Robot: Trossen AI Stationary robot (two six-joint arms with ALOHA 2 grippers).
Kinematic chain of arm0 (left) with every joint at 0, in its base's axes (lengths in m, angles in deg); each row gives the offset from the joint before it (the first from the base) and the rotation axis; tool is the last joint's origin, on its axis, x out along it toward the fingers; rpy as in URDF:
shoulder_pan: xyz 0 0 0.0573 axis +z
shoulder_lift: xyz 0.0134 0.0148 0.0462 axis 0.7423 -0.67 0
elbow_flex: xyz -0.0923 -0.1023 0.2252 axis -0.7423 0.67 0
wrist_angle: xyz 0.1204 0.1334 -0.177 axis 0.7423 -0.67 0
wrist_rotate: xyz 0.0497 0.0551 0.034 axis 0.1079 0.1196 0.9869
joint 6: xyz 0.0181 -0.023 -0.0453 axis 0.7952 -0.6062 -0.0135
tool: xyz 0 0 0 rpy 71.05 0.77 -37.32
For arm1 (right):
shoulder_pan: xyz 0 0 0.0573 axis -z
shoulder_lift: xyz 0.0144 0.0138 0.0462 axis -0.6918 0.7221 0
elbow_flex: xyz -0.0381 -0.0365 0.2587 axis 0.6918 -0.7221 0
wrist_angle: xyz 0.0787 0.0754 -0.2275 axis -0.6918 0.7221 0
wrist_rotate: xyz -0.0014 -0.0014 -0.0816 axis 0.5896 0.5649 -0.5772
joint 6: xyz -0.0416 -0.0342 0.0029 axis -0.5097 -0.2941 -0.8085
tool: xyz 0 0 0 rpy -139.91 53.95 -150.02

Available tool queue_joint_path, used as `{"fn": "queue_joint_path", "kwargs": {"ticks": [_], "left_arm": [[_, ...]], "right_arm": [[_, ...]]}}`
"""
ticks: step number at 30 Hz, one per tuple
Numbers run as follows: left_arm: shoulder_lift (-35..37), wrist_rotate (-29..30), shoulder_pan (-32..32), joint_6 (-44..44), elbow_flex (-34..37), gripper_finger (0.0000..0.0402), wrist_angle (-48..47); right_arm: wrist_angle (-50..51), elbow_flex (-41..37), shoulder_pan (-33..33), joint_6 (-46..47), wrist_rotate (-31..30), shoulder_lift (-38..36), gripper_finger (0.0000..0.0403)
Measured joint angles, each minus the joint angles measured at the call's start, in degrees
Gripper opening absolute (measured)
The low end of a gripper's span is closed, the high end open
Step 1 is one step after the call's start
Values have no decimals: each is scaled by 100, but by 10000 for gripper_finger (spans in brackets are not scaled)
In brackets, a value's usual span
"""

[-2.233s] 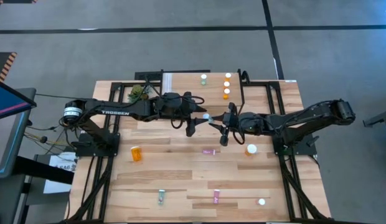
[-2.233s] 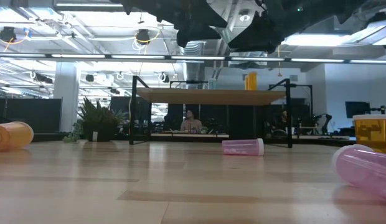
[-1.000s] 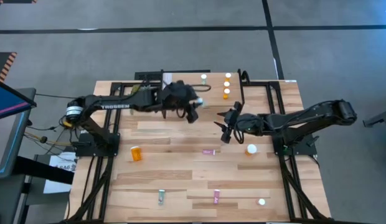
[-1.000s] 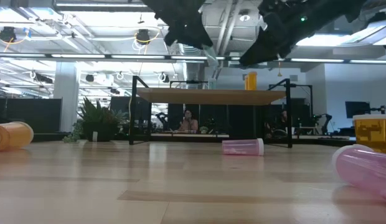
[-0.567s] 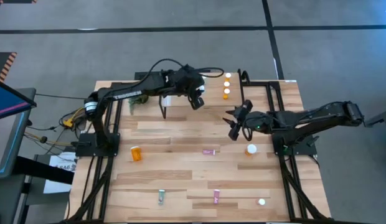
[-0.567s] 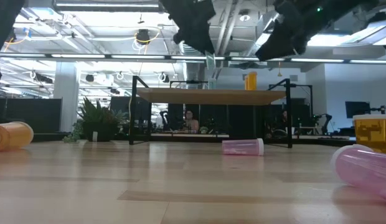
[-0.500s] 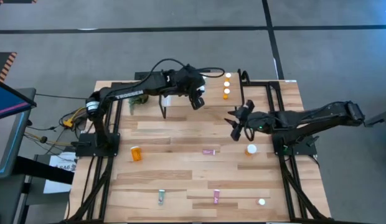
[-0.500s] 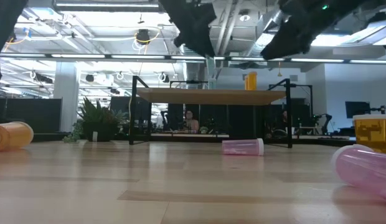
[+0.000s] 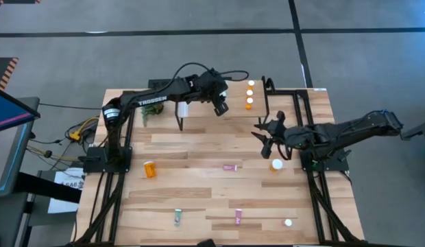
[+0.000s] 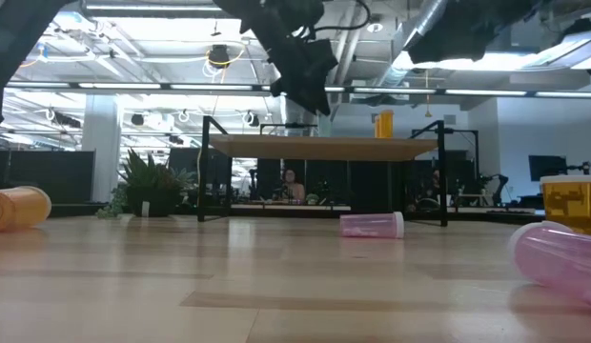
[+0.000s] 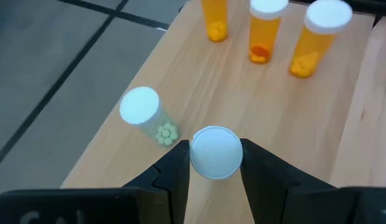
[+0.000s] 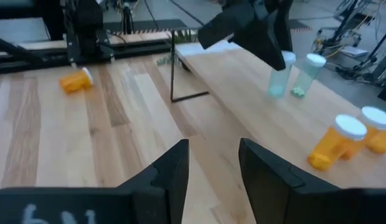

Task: Pick and place medicine bottles onto shelf by color
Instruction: Put the top blue pill bottle on the shelf aligned with the other blue pill bottle

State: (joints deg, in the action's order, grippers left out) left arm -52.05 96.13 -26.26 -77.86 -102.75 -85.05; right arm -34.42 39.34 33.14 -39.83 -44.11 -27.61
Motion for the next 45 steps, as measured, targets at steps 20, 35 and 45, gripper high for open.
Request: {"fn": "queue_joint_path", "kwargs": {"ticks": [20, 35, 45], "left_arm": [[-200, -122, 48, 201, -9, 114, 262], [-198, -222, 35, 212, -6, 128, 252], [-198, -295, 11, 214, 2, 170, 236]], "right_arm": [[25, -2, 26, -9, -24, 9, 155], [51, -2, 26, 9, -11, 9, 153], [53, -2, 26, 12, -11, 9, 148]]}}
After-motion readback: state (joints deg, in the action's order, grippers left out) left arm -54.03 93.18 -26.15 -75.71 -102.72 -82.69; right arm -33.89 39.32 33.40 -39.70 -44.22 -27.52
